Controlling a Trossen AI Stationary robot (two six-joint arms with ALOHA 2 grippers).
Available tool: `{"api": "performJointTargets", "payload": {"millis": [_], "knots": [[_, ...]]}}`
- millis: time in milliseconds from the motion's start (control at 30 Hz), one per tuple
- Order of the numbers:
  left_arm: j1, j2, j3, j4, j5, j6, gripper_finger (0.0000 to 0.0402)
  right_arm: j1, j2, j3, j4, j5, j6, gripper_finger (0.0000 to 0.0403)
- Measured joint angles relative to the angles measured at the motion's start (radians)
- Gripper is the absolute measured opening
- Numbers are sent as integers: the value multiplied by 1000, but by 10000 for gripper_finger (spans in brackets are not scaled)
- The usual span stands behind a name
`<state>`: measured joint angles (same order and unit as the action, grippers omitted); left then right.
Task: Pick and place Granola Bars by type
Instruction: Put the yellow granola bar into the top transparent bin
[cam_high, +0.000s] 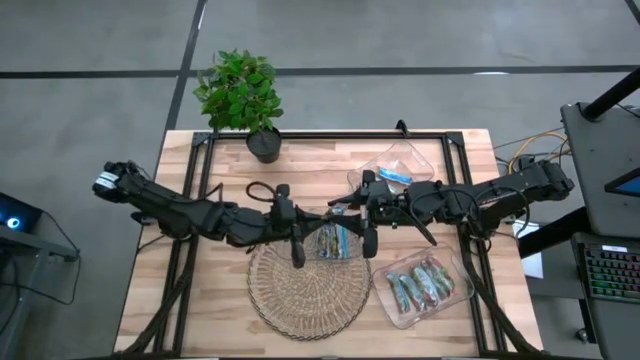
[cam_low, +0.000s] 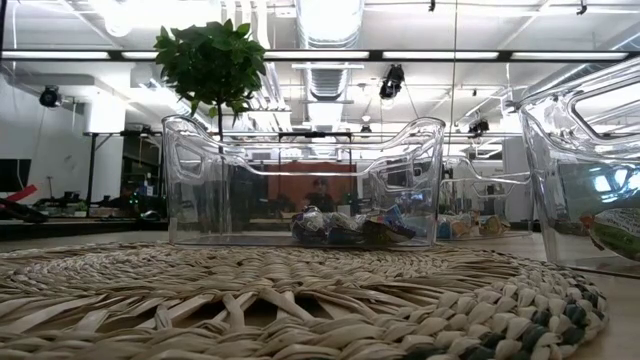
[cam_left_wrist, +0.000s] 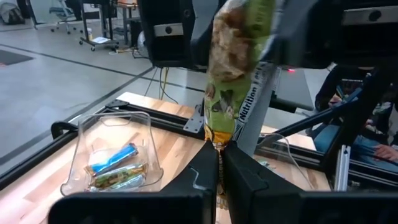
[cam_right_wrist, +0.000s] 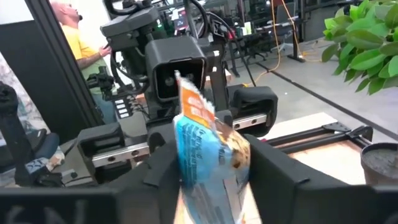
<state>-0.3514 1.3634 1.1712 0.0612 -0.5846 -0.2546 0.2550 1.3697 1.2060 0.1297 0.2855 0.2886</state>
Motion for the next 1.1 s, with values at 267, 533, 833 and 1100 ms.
{"api": "performJointTargets", "payload": {"millis": [267,533,833,1100], "knots": [[1,-18,1,-5,2,-5,0,0,0,0,5,1,-8,40],[4,-136,1,-56,-73,-8,61,-15,-50,0,-143,-3,22,31],[4,-256,-18,-121,-85,39,172,-130,-191,0,-429,1,102,28],[3,-285,-30,-126,-30,98,178,-364,-279,0,-798,-29,160,25]]}}
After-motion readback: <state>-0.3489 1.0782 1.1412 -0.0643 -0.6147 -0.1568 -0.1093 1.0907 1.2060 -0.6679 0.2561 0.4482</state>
